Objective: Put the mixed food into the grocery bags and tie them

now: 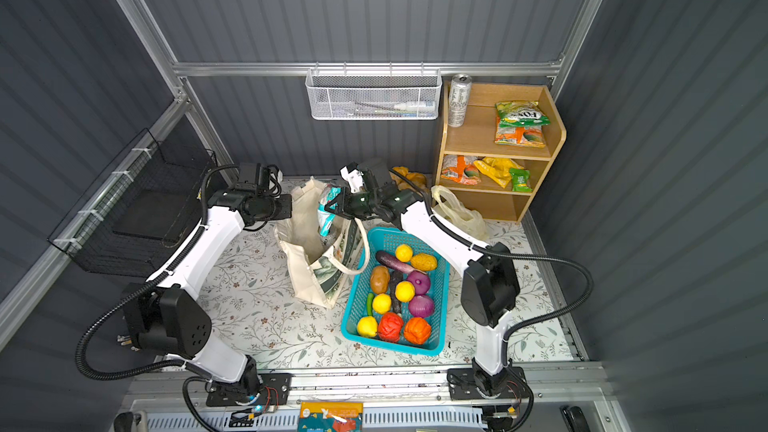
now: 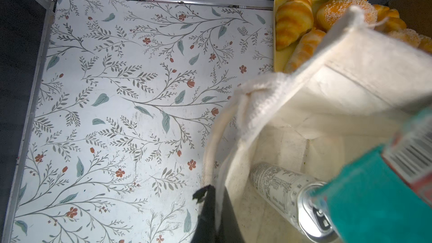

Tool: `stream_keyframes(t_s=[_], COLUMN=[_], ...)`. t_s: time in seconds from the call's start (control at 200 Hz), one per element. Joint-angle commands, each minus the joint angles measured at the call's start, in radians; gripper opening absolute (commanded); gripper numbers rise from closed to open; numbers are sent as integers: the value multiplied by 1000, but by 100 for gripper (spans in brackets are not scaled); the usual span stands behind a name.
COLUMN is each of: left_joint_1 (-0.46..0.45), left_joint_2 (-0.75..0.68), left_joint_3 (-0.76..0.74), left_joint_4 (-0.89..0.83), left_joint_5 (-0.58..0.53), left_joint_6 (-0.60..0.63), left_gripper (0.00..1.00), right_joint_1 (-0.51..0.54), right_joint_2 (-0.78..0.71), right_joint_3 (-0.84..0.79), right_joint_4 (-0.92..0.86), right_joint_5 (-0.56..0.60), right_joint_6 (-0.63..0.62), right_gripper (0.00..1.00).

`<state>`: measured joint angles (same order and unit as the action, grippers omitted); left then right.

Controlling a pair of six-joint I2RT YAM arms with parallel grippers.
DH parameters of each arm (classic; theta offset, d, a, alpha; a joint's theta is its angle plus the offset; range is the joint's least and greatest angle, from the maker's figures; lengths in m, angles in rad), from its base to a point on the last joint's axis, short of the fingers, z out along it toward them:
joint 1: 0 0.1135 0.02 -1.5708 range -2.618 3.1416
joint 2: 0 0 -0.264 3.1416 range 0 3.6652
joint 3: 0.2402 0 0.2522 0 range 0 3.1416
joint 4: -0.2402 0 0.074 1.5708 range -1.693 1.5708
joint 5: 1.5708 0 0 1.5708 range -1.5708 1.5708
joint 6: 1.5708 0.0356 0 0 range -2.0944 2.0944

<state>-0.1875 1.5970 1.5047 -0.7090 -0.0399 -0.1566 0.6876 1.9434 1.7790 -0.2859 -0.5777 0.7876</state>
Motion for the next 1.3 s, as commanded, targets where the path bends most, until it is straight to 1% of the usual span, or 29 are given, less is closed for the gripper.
stream_keyframes(t_s=[0.0,0.02,0.065,0.1,0.13,0.175,0.415,0.55,0.7,0.831,1.041,1.186,1.286,1.296], left_joint_1=[-3,-3,-3,-3,-3,-3,-3,-3,0,22,107,137,153,154], left_joint_2=[-17,-16,-11,-8,-5,-1,49,63,82,102,144,200,235,237], left_joint_3=[28,29,34,38,42,49,126,139,149,174,214,274,330,335], left_joint_4=[36,36,38,39,39,42,21,22,23,16,27,31,23,23], left_joint_5=[-1,-2,-7,-12,-16,-21,-87,-117,-177,-248,-279,-311,-321,-324], left_joint_6=[14,13,7,2,1,-4,-3,2,6,19,19,44,68,70], left_gripper=[0,0,0,0,0,0,0,0,0,0,0,0,0,0], right_joint_1=[30,35,42,46,46,46,27,13,-34,-96,-179,-205,-238,-241], right_joint_2=[52,58,68,68,65,58,4,-46,-137,-261,-475,-595,-663,-670], right_joint_3=[59,69,87,97,104,120,266,245,129,-16,-255,-418,-527,-535], right_joint_4=[-71,-83,-97,-127,-134,-145,-238,-234,-180,-137,-158,-174,-168,-169], right_joint_5=[-15,-16,-16,-15,-12,-7,11,14,27,56,158,229,231,259], right_joint_6=[-45,-53,-70,-81,-86,-92,-145,-155,-143,-141,-180,-182,-162,-160], right_gripper=[11,16,31,40,44,48,55,56,57,57,59,60,62,62])
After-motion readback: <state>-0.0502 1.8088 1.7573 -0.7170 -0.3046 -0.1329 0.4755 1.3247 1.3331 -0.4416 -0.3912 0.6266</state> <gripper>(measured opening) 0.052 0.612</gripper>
